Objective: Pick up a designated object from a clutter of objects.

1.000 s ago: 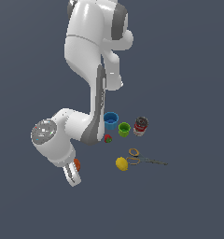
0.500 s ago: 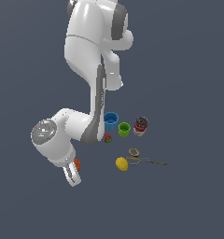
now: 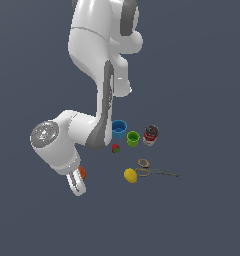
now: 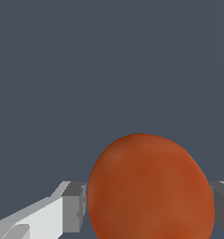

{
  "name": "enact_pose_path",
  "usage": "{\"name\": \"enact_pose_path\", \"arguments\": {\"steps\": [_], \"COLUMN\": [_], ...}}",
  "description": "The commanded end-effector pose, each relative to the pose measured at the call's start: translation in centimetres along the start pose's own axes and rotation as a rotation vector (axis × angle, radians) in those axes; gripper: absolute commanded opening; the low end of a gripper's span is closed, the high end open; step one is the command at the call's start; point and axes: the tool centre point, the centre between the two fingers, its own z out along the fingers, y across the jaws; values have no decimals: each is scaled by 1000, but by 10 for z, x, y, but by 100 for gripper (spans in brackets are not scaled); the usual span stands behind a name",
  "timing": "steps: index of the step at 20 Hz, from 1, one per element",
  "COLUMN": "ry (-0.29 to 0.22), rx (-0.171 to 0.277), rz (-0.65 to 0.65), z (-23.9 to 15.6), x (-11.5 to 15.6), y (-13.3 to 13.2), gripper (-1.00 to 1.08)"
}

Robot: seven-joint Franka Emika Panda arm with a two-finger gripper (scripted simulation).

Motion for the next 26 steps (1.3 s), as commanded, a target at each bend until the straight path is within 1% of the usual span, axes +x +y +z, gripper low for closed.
{"name": "enact_pose_path", "arguments": {"steps": [1, 7, 19, 26], "ry": [2, 2, 2, 3], "rx": [3, 3, 3, 3], "rz": [0, 0, 2, 2], "z": [-15, -63, -200, -264], "x": [-2, -11, -36, -46], "y": [2, 11, 36, 46], "gripper": [-100, -100, -100, -100]}}
